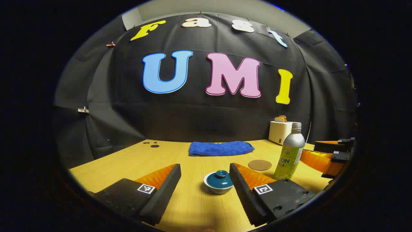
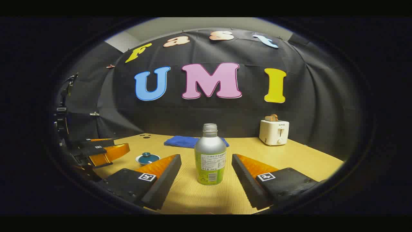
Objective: Open the teacup lid with one hand, grasp the water bottle and pour water into the teacup with the other hand; after pouring, place the water bottle on the coaster and then close the teacup lid.
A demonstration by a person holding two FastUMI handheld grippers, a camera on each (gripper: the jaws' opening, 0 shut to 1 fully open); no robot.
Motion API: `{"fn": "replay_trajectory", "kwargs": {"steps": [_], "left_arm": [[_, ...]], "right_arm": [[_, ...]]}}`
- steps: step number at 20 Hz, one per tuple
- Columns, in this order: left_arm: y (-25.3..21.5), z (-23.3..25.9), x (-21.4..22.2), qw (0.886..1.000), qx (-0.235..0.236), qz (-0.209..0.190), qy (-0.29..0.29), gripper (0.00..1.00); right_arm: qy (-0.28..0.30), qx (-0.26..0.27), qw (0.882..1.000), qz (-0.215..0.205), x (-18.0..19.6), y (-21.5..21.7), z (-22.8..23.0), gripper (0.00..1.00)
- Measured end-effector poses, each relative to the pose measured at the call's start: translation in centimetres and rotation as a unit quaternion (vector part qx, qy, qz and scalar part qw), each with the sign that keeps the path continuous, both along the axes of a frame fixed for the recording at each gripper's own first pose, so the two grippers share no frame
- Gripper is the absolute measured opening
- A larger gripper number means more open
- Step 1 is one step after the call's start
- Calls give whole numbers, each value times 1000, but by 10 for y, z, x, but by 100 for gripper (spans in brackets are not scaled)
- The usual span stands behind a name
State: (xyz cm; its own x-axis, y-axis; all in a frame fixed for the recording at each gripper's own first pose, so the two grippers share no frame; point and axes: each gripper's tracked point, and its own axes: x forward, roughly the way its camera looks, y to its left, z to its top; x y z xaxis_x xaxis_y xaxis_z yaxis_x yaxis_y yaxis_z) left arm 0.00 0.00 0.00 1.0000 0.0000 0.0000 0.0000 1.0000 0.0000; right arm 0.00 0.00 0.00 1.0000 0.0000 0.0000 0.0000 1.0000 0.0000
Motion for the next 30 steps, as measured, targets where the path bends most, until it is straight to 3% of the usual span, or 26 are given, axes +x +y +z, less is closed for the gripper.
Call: {"fn": "replay_trajectory", "kwargs": {"steps": [3,9,18,24,27,30], "left_arm": [[0,-2,3,1000,-10,-4,7,96],[-2,7,10,1000,14,-3,-5,96],[-19,-15,33,999,15,-32,33,96],[-31,-27,61,997,35,-50,56,86],[-37,-35,73,995,45,-58,68,75],[-41,-45,82,993,45,-66,88,71]], "right_arm": [[5,1,1000,-5,2,-3,-4,98],[8,14,1000,-4,6,-2,-6,98],[9,24,1000,2,10,-3,-9,98],[7,24,1000,-3,13,-10,-9,98],[12,31,999,-3,16,-13,-13,98],[18,36,999,4,18,-11,-17,98]]}}
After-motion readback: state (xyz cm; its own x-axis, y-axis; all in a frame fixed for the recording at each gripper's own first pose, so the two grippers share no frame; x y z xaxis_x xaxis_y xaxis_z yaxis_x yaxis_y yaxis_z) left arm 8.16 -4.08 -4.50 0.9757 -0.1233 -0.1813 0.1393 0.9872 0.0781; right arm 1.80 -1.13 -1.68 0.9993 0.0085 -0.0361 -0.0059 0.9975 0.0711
